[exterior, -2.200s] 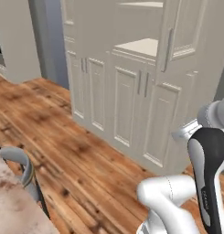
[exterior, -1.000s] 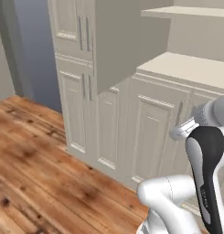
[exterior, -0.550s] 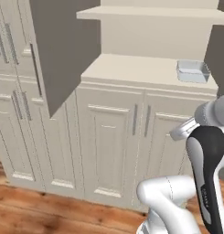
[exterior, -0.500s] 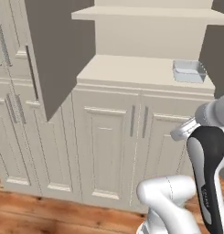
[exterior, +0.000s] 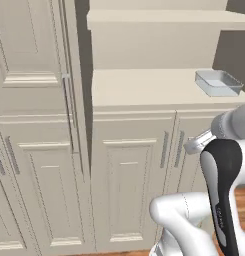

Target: Retrieve the tupperware and aluminum foil from the cabinet and place them on the dining counter near the plate with squash and lemon wedge to prepare for storing leftovers.

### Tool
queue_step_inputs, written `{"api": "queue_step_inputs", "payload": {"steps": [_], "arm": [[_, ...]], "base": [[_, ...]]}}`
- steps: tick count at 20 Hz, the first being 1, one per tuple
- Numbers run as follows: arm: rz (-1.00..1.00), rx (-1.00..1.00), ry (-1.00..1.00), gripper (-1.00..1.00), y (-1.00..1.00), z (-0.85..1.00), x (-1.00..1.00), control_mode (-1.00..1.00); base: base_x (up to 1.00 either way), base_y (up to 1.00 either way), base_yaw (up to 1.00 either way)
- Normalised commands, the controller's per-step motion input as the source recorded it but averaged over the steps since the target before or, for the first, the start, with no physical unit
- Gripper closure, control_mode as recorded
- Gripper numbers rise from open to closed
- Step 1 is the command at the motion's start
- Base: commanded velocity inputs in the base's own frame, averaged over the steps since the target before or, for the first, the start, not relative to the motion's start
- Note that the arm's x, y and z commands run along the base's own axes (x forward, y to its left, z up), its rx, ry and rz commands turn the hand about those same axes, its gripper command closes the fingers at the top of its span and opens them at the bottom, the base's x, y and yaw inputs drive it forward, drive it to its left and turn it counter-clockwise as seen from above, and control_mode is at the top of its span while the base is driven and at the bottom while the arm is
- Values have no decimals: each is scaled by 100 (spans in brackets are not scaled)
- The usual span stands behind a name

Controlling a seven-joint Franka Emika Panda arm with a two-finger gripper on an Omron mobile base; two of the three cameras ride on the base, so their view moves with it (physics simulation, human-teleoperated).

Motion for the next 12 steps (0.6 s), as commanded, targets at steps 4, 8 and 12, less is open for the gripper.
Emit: {"api": "queue_step_inputs", "payload": {"steps": [4, 8, 12], "arm": [[0, 0, 0, -100, 0, 0, 0, 100], [0, 0, 0, -100, 0, 0, 0, 100], [0, 0, 0, -100, 0, 0, 0, 100]], "base": [[34, -20, -36], [20, -26, -32], [30, -16, -25]]}}
